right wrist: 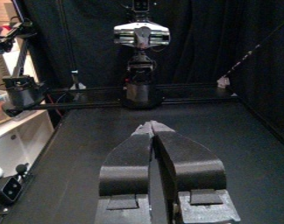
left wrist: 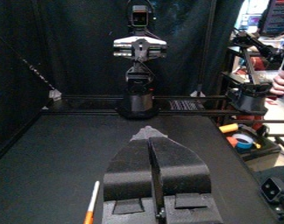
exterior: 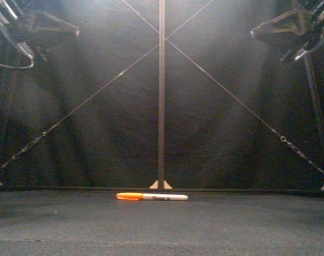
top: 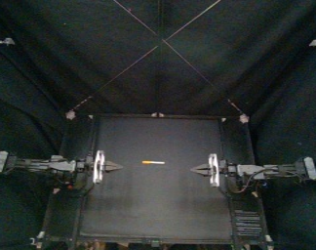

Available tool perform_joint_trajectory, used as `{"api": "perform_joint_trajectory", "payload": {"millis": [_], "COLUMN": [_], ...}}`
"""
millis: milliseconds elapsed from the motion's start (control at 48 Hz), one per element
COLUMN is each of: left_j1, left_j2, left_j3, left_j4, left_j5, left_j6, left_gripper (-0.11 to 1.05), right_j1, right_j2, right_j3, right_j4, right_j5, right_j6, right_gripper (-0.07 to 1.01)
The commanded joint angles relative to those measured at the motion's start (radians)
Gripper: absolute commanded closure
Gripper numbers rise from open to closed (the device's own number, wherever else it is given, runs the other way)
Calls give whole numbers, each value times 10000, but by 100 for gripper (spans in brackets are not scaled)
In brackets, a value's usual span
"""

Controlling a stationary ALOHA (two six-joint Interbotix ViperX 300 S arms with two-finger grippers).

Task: Uncap the pen

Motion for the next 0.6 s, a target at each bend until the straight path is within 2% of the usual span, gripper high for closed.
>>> {"api": "perform_joint_trajectory", "payload": {"millis": [21,83,125,167,208,312,375,458,521,604], "left_j1": [215,230,261,337,522,997,1135,1258,1304,1350], "left_j2": [660,1089,1488,1963,2531,3590,4019,4341,4525,4740], "left_j3": [-46,31,77,138,123,31,-31,-61,-46,-61], "left_j4": [15,15,15,31,31,31,15,15,-46,-261], "left_j5": [-920,-1457,-2010,-2454,-2792,-2823,-2823,-2823,-2823,-2777], "left_j6": [46,46,61,61,61,61,77,61,15,31], "left_gripper": [101,98,95,91,85,69,58,45,35,20], "right_j1": [-399,-782,-1058,-1258,-1381,-1703,-1917,-2086,-2194,-2332], "right_j2": [660,1319,2040,2853,3697,5875,7026,8084,8866,9695], "right_j3": [-15,-61,-169,-353,-629,-1534,-2056,-2592,-3007,-3451], "right_j4": [-61,-46,-46,-46,-46,-61,-61,-61,-107,-169], "right_j5": [-184,-276,-414,-660,-905,-1135,-1135,-1135,-1135,-1120], "right_j6": [-15,77,77,92,77,-31,-31,-46,-61,-61], "right_gripper": [93,92,91,91,90,81,67,46,28,10]}}
